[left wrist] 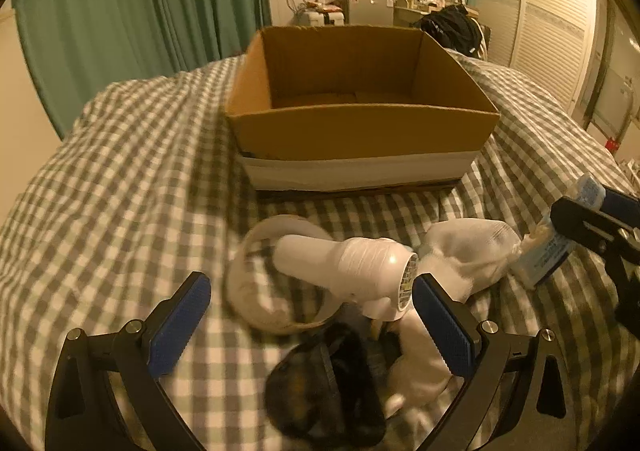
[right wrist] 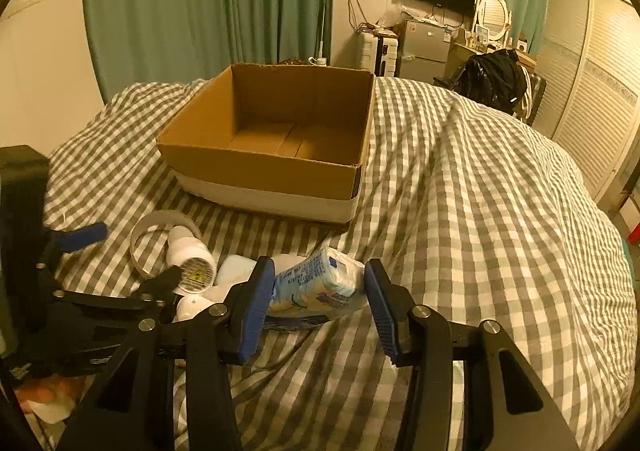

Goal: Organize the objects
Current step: 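Grasp the blue-and-white tissue pack with the right tool, then grasp the white tape roll with the left tool while the right tool holds the tissue pack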

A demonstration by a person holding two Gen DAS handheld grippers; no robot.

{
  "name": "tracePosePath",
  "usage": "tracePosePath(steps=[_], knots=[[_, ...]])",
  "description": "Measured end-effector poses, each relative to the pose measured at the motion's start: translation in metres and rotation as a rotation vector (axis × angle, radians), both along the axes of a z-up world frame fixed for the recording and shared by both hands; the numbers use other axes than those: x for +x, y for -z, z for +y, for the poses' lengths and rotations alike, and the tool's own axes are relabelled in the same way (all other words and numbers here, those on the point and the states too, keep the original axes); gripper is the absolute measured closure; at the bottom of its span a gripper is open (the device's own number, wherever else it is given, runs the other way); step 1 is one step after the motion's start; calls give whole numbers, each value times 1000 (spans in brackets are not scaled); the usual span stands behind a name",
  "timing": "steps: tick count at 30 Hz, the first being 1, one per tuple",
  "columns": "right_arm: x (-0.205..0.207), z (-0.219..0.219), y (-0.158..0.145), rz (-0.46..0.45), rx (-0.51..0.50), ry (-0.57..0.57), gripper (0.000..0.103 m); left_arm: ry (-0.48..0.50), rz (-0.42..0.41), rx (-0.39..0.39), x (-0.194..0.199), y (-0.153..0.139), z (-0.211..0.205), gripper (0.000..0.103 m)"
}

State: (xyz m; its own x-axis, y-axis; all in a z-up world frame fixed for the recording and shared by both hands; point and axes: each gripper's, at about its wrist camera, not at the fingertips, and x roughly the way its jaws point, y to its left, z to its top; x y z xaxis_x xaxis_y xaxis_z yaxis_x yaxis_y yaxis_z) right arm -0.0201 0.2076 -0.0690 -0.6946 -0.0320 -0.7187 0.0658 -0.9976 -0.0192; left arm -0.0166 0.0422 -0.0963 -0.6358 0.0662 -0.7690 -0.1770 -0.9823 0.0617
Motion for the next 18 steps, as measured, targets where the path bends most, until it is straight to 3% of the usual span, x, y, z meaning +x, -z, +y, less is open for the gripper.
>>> tracePosePath(steps=[3, 13, 18], knots=[[-1, 3, 7, -17, -20, -4, 56, 21, -26, -4, -9, 9, 11, 0], [-6, 12, 19, -57, -73, -5, 56, 75, 38, -180, -23, 21, 40, 4], [-3, 13, 19, -51, -77, -4, 56, 82, 32, -129, -16, 14, 25, 16]])
